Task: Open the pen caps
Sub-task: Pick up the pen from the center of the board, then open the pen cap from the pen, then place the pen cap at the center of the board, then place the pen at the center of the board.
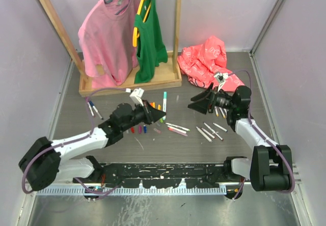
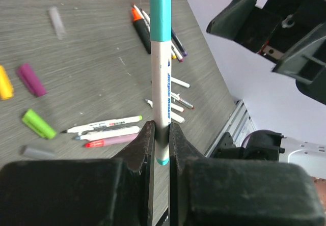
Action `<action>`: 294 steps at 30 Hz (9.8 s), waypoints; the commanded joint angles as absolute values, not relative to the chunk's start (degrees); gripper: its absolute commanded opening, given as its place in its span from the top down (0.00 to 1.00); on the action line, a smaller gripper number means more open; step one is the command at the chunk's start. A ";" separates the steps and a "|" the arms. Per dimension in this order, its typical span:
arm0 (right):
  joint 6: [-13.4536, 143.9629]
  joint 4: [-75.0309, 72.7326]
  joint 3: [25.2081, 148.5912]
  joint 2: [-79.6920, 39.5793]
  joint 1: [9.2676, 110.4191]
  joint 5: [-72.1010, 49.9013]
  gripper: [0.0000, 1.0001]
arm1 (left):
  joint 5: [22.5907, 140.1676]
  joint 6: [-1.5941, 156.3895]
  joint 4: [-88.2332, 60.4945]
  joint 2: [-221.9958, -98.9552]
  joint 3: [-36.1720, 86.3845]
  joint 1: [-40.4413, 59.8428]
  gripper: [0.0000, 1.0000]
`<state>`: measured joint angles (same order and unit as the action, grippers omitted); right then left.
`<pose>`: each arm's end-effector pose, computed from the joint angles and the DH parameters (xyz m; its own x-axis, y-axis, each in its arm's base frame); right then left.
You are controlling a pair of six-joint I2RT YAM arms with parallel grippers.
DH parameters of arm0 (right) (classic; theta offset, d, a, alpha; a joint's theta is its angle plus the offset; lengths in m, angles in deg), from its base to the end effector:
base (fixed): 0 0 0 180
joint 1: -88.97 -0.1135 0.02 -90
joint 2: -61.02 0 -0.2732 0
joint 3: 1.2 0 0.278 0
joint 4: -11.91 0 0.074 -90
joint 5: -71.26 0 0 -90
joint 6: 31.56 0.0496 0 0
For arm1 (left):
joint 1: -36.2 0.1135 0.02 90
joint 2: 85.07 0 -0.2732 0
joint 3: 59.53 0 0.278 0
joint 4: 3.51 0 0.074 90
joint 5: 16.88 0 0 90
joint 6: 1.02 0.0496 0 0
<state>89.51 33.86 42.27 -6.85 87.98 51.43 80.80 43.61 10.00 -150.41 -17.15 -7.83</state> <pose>0.2602 0.0512 0.2478 -0.5246 0.1660 -0.8350 -0.7879 0.2770 0.5501 0.1992 -0.2018 0.2331 -0.6406 -0.3617 -0.6774 0.4665 0.5174 -0.7174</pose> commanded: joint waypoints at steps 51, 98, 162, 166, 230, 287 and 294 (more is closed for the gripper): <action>94.57 32.99 46.76 -7.25 82.29 50.02 0.99 | 75.21 56.56 30.33 -166.67 -7.35 -23.15 0.39; 66.17 2.75 55.61 -9.28 79.17 58.28 0.99 | 94.82 38.53 36.80 -171.12 0.21 -9.78 0.62; 56.24 -11.57 59.89 -11.11 75.82 55.57 0.99 | 72.28 60.66 27.81 -147.94 11.74 -2.17 1.00; 42.09 -24.42 64.60 -9.88 75.99 37.87 0.99 | 76.27 58.32 22.67 -143.88 7.09 -2.20 1.00; 25.67 -32.59 71.80 -38.99 115.27 5.50 0.82 | 57.56 63.32 -38.16 -214.35 58.58 -15.26 1.00; 26.97 -31.99 71.88 -35.42 114.52 4.02 0.66 | 61.69 59.97 -42.82 -214.94 62.29 -12.58 0.75; 26.72 -31.54 71.27 -32.00 114.57 3.50 0.65 | 62.77 60.46 -39.41 -208.86 57.22 -12.60 0.72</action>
